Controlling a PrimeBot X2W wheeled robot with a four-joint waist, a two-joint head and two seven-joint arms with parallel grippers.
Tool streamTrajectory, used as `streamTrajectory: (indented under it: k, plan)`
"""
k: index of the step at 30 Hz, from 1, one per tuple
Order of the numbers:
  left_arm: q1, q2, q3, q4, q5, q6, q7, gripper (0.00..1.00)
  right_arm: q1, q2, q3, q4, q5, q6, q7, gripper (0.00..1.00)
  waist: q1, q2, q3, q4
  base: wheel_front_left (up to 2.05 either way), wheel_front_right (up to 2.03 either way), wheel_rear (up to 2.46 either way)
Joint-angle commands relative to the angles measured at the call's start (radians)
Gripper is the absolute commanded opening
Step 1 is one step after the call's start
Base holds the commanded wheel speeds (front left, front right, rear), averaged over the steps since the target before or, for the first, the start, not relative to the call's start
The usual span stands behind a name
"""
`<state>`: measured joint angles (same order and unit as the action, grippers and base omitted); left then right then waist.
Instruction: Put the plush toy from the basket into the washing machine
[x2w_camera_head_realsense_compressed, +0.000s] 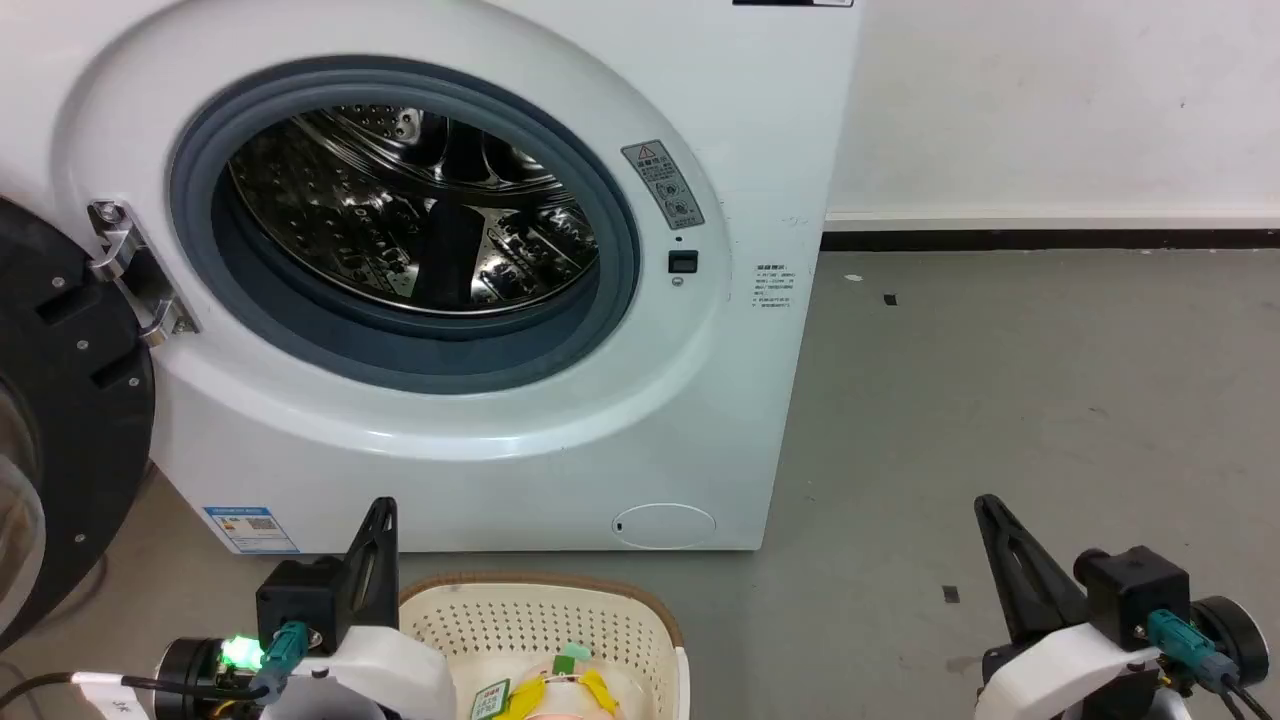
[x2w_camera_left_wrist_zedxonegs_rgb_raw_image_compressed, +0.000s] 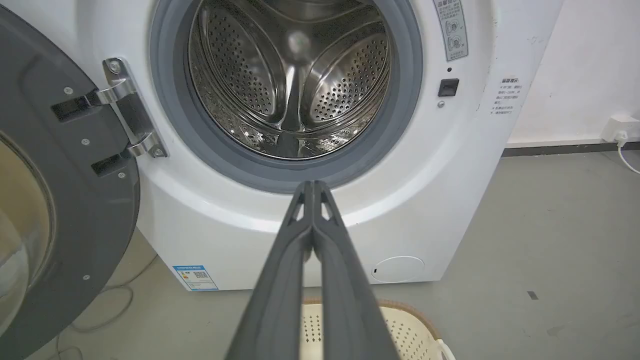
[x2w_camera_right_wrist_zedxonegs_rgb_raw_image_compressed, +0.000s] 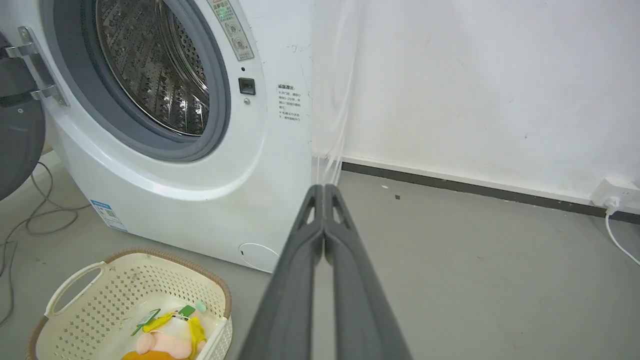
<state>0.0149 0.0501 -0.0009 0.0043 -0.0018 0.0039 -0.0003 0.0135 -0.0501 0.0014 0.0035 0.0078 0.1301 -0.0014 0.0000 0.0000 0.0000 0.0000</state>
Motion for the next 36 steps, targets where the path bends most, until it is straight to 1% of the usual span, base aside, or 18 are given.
streamTrajectory:
  k: [1,5,6,26,36]
  plan:
    - [-0.015,0.0,0.001,-0.004,0.002,-0.004,0.0,0.0,-0.013,0.0,-0.001,-0.004,-0.008,0.001,0.001,0.0,0.0,0.0,0.0,0.0,0.0,0.0,0.0]
    - [-0.015,0.0,0.001,-0.004,0.002,-0.004,0.0,0.0,-0.013,0.0,-0.001,-0.004,-0.008,0.001,0.001,0.0,0.0,0.0,0.0,0.0,0.0,0.0,0.0]
    - [0.0,0.0,0.0,0.0,0.0,0.0,-0.001,1.0,0.0,0.0,0.0,0.0,0.001,0.0,0.0,1.0,0.0,0.0,0.0,0.0,0.0,0.0,0.0]
    - [-0.001,0.0,-0.034,0.035,-0.022,0.01,-0.035,1.0,-0.001,0.0,-0.008,0.002,0.037,0.0,-0.035,1.0,0.0,0.0,0.013,-0.008,0.0,0.0,0.0]
    - [-0.015,0.0,-0.058,0.095,-0.036,0.01,-0.056,1.0,-0.006,0.0,-0.007,-0.003,0.048,0.0,-0.056,1.0,0.0,0.0,0.036,-0.017,0.0,0.0,0.0]
